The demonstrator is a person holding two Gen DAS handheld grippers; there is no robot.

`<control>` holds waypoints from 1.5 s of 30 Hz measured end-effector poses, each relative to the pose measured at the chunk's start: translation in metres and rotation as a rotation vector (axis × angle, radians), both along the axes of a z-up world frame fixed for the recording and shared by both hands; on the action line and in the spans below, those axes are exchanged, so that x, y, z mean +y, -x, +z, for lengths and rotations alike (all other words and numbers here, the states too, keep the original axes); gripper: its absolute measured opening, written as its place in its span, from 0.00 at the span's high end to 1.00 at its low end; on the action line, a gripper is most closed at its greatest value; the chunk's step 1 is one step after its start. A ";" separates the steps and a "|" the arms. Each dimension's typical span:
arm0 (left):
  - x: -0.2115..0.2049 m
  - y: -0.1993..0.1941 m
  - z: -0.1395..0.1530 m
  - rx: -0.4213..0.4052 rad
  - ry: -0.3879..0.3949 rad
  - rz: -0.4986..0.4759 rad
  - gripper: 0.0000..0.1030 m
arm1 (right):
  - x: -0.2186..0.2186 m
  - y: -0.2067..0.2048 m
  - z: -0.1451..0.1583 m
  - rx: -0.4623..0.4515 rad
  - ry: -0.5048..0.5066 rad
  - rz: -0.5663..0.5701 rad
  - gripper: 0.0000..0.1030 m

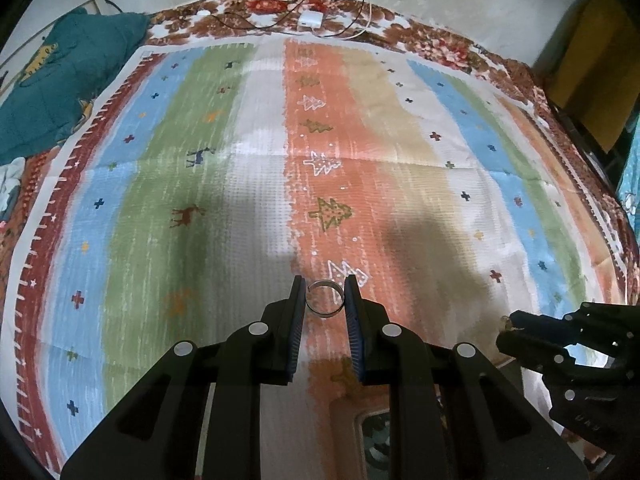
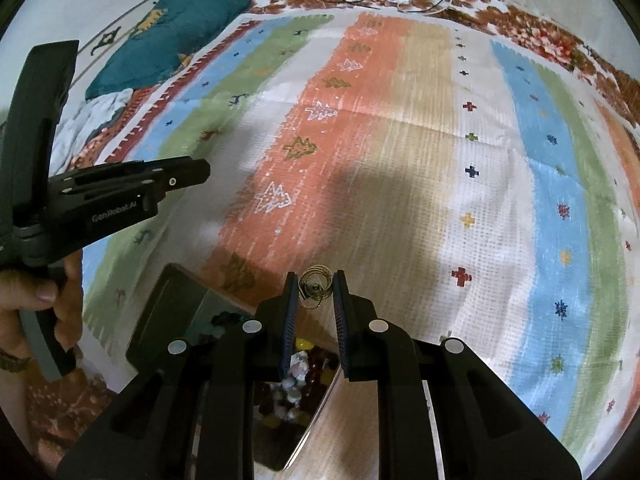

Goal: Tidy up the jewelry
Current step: 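Carry the silver and gold rings in both tools over the tin, then lower both rings into the tin and open both tools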

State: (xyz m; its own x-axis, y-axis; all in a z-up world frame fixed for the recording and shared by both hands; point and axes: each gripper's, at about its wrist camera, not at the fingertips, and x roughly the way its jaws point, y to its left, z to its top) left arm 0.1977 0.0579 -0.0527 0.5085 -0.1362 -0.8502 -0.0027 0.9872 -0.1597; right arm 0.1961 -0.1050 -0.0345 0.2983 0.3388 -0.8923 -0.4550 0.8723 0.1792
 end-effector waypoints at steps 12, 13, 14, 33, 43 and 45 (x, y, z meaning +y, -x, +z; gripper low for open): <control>-0.019 0.033 0.018 -0.035 0.027 -0.051 0.81 | -0.003 0.023 0.011 -0.024 -0.034 0.023 0.82; -0.021 0.037 0.020 -0.039 0.027 -0.055 0.81 | -0.003 0.024 0.011 -0.024 -0.035 0.024 0.82; -0.022 0.039 0.021 -0.042 0.028 -0.059 0.81 | -0.003 0.026 0.012 -0.026 -0.036 0.025 0.82; -0.028 0.080 0.034 -0.085 0.045 -0.077 0.81 | -0.006 0.054 0.018 -0.067 -0.031 0.041 0.82; -0.033 0.100 0.037 -0.099 0.053 -0.100 0.81 | -0.006 0.070 0.020 -0.088 -0.039 0.063 0.82; -0.035 0.104 0.038 -0.102 0.052 -0.108 0.81 | -0.007 0.073 0.021 -0.092 -0.047 0.068 0.82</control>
